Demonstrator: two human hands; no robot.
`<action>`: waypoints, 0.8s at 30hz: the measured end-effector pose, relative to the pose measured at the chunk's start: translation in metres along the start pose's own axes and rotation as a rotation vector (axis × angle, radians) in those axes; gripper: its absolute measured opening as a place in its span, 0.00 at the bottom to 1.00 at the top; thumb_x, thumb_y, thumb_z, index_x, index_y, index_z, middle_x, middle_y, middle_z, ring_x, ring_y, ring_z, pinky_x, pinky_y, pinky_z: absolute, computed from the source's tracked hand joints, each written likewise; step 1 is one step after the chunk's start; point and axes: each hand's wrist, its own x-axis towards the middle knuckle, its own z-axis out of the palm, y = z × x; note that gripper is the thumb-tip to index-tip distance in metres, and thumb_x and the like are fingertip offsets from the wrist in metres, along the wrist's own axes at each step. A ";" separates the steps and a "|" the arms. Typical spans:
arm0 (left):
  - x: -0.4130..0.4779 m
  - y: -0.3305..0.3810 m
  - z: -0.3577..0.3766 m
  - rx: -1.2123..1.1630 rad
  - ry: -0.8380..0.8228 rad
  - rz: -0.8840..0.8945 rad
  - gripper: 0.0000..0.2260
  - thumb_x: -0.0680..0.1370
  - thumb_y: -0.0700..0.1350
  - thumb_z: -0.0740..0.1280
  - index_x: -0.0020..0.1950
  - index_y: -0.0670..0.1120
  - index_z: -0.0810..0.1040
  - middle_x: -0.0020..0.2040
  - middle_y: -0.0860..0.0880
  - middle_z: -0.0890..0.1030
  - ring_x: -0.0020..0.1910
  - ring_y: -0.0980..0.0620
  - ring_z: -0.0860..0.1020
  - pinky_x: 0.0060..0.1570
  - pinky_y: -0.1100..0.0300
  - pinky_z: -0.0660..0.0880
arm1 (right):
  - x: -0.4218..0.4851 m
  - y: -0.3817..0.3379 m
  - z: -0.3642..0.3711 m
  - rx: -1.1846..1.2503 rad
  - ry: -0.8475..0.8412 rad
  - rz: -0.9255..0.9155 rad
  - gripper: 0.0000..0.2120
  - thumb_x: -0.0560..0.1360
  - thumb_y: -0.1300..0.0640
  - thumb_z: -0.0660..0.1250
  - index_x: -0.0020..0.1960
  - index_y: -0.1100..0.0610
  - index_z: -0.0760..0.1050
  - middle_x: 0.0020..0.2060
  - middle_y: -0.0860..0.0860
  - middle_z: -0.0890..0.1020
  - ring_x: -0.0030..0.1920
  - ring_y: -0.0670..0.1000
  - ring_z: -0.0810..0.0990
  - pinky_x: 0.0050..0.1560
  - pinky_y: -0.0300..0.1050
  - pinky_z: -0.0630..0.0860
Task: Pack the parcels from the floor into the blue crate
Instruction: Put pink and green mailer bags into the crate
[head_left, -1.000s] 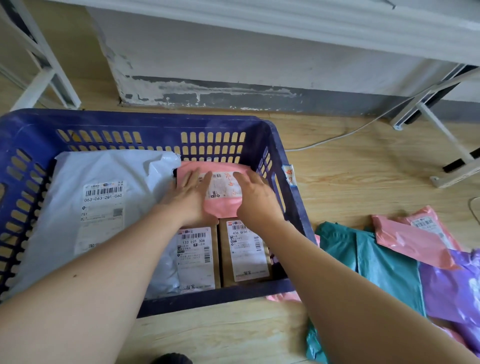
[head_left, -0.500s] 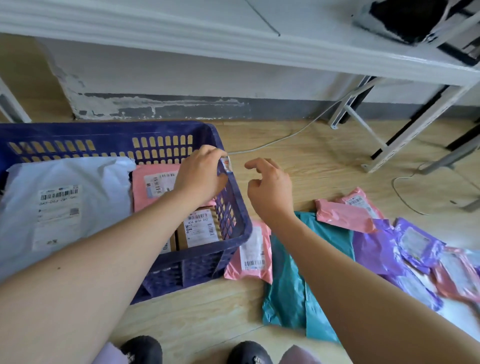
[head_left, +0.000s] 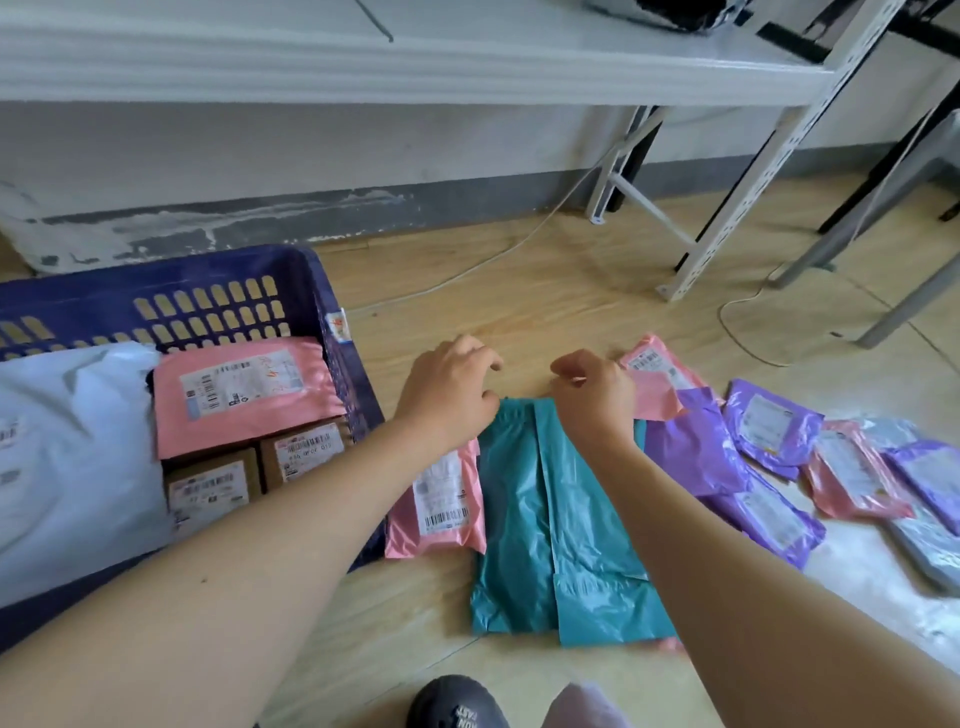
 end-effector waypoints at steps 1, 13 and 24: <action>0.000 0.003 0.011 0.004 -0.026 0.000 0.17 0.76 0.43 0.63 0.65 0.47 0.74 0.66 0.49 0.71 0.64 0.47 0.71 0.62 0.56 0.66 | 0.001 0.008 0.003 -0.004 -0.013 0.031 0.18 0.70 0.68 0.59 0.54 0.57 0.80 0.51 0.53 0.83 0.55 0.55 0.78 0.51 0.40 0.71; -0.017 -0.024 0.112 -0.083 -0.393 -0.292 0.25 0.75 0.41 0.64 0.71 0.49 0.66 0.71 0.48 0.65 0.69 0.48 0.66 0.62 0.55 0.65 | -0.004 0.077 0.066 -0.020 -0.339 0.293 0.16 0.73 0.64 0.58 0.55 0.53 0.80 0.52 0.52 0.83 0.47 0.54 0.80 0.46 0.40 0.73; 0.049 -0.010 0.148 -0.134 -0.371 -0.221 0.24 0.76 0.42 0.62 0.73 0.49 0.63 0.72 0.48 0.62 0.70 0.48 0.62 0.64 0.55 0.64 | 0.054 0.120 0.063 -0.527 -0.365 0.159 0.11 0.71 0.64 0.60 0.53 0.59 0.75 0.77 0.46 0.53 0.63 0.55 0.70 0.37 0.43 0.67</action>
